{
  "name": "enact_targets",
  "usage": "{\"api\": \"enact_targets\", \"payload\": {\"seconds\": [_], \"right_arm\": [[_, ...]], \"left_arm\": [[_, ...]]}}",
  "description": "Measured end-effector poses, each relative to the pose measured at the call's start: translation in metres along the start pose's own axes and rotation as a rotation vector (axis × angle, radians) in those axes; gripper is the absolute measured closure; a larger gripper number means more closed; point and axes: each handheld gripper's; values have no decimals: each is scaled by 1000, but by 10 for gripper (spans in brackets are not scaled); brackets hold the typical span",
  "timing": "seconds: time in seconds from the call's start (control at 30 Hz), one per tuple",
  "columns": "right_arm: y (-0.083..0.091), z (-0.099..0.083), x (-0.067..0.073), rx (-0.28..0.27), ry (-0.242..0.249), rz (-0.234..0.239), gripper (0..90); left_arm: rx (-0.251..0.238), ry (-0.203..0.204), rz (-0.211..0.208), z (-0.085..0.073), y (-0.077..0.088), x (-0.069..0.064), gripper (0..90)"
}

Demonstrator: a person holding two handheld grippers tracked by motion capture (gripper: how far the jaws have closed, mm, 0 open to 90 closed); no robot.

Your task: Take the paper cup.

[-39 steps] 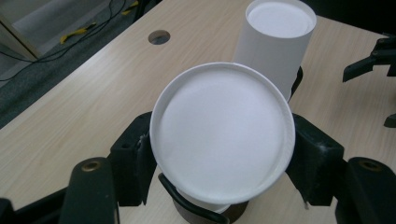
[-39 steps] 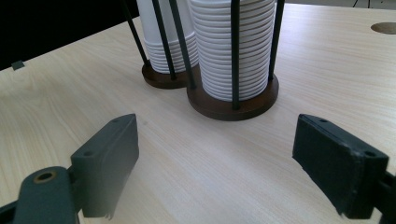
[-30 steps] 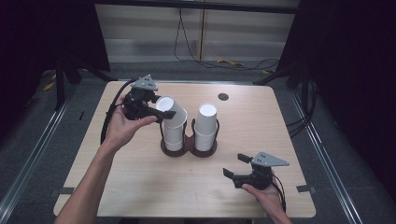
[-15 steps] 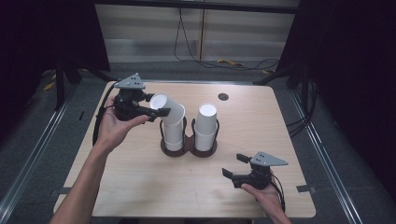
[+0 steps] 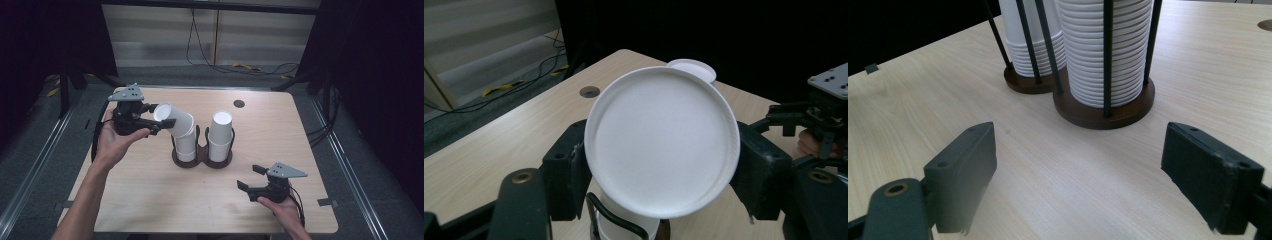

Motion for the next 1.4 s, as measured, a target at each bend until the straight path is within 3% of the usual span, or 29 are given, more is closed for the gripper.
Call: {"api": "enact_targets", "payload": {"seconds": [0.07, 0.37, 0.6, 0.77, 0.93, 1.17, 1.4], "right_arm": [[-1, 0, 1, 2, 3, 4, 146], [-2, 1, 4, 3, 12, 13, 146], [0, 7, 9, -1, 28, 39, 151], [-3, 10, 15, -2, 43, 58, 149], [-6, 13, 22, 0, 56, 81, 147], [-12, 20, 35, 8, 96, 116, 143], [-24, 31, 47, 3, 124, 164, 147]], "left_arm": [[-8, -15, 5, -2, 2, -2, 333], [-24, -14, -26, -11, 5, -8, 333], [-52, -10, -25, -19, 17, -11, 334], [-46, -31, -13, -25, 23, -15, 333], [-24, -39, -34, -32, 24, -20, 332], [-31, -49, -59, -37, 24, -28, 333], [2, -52, -80, -39, 19, -35, 332]]}}
Point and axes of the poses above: each handheld gripper's, and its own axes: y roughly backward along the jaws, z roughly out of its top, x roughly to its left, and after that the axes turned 8 degrees about -y, right-handed
